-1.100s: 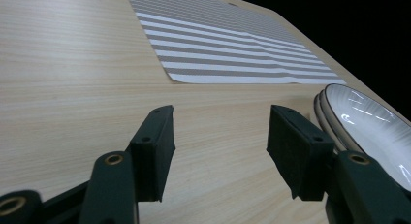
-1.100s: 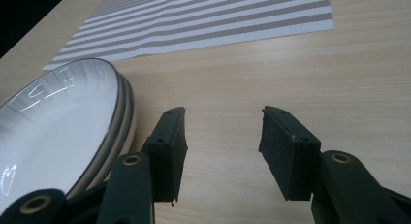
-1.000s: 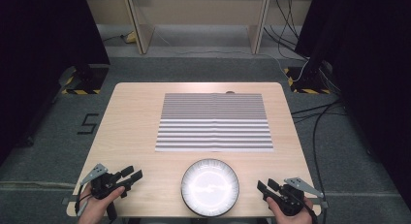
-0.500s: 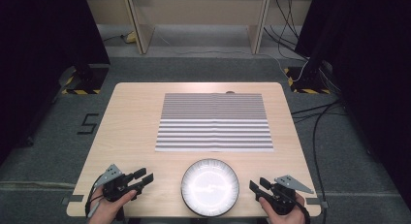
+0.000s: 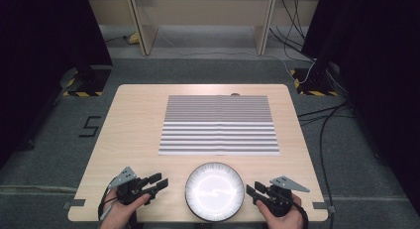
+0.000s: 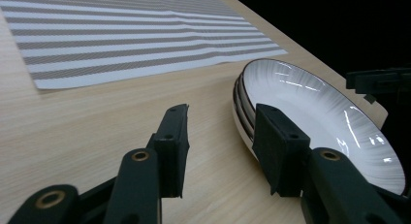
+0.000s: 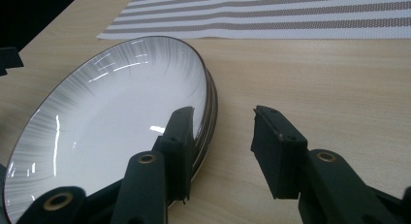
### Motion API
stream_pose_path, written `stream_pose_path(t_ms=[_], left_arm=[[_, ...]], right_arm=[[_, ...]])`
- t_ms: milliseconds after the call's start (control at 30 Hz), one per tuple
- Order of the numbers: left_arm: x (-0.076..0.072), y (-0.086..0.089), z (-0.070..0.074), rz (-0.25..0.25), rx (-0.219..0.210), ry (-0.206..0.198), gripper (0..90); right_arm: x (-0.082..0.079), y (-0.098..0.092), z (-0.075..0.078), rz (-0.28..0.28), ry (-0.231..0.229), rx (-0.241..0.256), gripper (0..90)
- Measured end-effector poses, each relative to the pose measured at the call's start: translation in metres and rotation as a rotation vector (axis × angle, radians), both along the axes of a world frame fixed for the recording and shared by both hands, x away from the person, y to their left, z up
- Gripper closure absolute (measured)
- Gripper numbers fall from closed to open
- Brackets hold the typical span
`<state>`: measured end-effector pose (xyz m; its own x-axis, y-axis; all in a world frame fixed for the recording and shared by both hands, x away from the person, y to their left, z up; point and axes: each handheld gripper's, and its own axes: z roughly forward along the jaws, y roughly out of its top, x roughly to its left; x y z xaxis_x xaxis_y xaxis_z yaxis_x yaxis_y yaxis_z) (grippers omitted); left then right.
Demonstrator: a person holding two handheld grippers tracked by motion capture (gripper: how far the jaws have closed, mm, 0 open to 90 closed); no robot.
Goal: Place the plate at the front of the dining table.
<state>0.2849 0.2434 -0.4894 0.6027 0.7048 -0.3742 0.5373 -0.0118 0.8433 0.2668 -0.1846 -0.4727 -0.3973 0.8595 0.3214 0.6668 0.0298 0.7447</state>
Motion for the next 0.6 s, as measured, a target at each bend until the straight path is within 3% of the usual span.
stream_pose_path(t_ms=[367, 600], left_arm=[[0.01, -0.033, -0.003, -0.086, 0.037, 0.027, 53.5], [0.014, -0.039, -0.005, -0.113, 0.049, 0.054, 53.3]], right_arm=[[0.004, 0.008, 0.001, 0.027, 0.037, -0.028, 64.0], [0.007, 0.012, 0.0, 0.046, 0.059, -0.054, 67.9]])
